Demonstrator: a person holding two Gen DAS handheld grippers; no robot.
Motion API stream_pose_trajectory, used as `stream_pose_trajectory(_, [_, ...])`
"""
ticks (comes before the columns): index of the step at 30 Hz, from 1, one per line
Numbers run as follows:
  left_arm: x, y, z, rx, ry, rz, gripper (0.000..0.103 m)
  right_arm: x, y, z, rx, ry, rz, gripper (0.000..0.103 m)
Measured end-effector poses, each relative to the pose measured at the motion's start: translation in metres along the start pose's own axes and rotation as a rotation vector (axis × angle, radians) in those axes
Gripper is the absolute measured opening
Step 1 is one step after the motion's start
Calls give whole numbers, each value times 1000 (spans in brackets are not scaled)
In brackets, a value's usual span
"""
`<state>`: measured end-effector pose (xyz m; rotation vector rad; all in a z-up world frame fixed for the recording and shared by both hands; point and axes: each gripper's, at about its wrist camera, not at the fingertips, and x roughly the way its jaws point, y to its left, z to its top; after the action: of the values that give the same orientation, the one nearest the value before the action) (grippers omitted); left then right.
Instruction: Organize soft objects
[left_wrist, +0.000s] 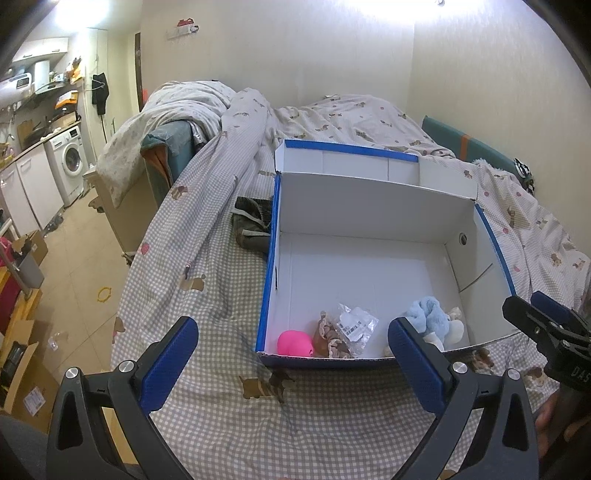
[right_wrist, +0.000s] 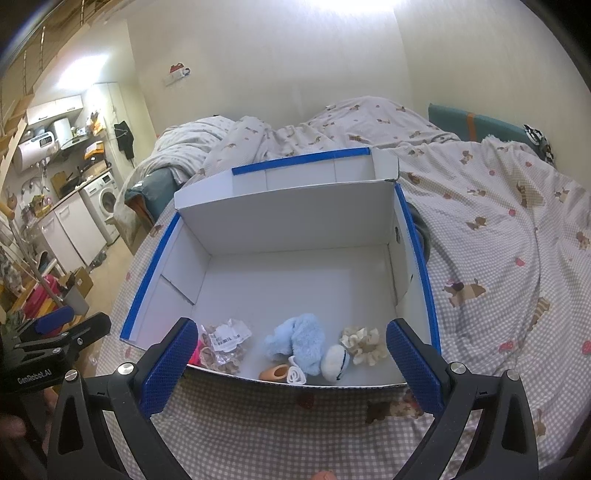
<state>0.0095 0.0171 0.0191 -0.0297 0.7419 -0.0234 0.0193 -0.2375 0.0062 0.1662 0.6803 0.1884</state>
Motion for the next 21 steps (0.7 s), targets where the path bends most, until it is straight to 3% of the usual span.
stream_pose_trajectory(21, [3, 3, 0, -11, 14, -1, 103, 3, -1, 1, -11, 13, -12, 103])
